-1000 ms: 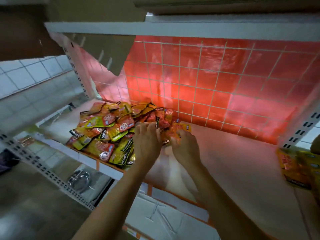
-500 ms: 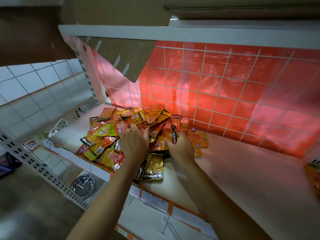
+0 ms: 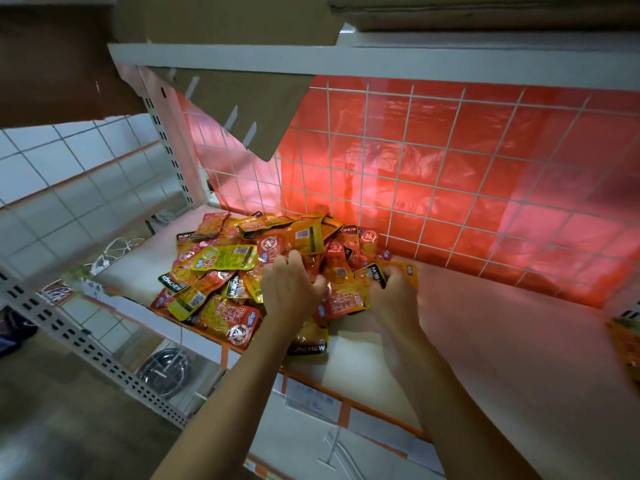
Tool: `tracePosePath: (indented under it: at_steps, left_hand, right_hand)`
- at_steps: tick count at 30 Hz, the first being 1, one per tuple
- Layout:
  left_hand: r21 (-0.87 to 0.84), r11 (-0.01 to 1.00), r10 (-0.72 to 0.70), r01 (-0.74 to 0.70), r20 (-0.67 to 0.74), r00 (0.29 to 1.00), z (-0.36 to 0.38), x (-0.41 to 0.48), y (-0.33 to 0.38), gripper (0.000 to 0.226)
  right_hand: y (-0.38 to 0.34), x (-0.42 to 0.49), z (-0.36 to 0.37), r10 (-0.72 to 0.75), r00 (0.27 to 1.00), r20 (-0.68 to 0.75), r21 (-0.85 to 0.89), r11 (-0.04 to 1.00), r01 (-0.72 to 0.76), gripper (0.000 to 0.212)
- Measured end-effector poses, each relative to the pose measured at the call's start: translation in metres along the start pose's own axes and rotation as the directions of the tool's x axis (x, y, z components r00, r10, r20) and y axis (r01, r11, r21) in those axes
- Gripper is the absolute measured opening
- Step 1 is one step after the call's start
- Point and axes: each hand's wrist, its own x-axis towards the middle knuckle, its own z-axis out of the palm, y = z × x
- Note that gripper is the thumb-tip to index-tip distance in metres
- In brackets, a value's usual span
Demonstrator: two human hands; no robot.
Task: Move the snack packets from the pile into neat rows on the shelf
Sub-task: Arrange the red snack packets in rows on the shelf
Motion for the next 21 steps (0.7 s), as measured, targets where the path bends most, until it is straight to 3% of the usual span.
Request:
tracePosePath:
  at_steps: [5,12,16,18,21]
  left_hand:
    - [-0.042,0.999,0.001,0.000,0.018,1.000,0.004,-0.020,0.016,0.044]
    - [-0.334,0.939,-0.037,0.080,0.132,0.991,0.005,-0.044,0.043,0.086]
    - [-0.533,0.842,-0.028,0.086,0.117,0.993,0.008,-0.056,0.065,0.099]
    - [-0.635,0.760,-0.026,0.134,0.177,0.984,0.016,-0.060,0.079,0.098]
    - [-0.706,0.674,-0.030,0.219,0.270,0.962,0.030,-0.067,0.099,0.073]
  right_hand:
    - [0.013,-0.008,-0.020,0.023,0.999,-0.024,0.154,0.988,-0.019,0.039]
    - [0.040,-0.028,-0.057,0.141,0.990,0.005,0.365,0.922,-0.133,0.032]
    - [0.046,-0.039,-0.085,0.214,0.977,0.001,0.469,0.862,-0.190,0.049]
    - [0.053,-0.043,-0.100,0.236,0.971,0.020,0.541,0.815,-0.209,0.046]
    - [0.060,-0.055,-0.119,0.283,0.959,0.006,0.650,0.728,-0.219,0.038]
